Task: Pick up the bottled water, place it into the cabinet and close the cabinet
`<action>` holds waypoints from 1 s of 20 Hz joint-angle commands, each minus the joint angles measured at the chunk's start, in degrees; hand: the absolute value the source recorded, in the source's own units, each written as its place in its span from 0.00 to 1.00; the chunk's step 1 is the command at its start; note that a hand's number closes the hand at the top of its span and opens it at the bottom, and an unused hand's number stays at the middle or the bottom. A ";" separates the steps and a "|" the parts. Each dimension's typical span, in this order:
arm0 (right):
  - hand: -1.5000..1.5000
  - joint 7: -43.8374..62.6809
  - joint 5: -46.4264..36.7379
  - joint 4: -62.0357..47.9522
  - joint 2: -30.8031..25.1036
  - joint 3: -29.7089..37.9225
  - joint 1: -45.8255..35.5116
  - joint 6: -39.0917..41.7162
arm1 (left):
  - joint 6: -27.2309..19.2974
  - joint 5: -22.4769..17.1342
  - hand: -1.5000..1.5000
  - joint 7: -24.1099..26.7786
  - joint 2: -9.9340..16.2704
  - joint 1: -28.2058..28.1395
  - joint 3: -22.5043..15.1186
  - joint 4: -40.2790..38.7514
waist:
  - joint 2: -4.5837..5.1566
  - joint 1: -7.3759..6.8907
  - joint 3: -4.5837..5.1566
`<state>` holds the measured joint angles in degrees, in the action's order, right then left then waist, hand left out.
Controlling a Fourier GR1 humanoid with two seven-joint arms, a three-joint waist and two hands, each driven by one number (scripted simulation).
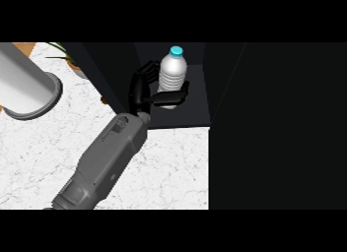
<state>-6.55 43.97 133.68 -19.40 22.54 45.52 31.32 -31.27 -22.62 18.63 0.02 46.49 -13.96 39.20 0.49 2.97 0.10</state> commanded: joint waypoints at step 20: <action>0.00 1.42 4.22 5.63 1.28 -0.02 0.56 0.43 | -2.32 0.98 0.00 10.26 -0.01 16.93 5.40 -28.44 | 0.87 1.68 0.03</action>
<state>-6.82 46.35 133.01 -19.56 22.91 44.90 33.71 -33.24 -21.60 27.11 0.15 63.08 -9.18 13.22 1.21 4.29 0.10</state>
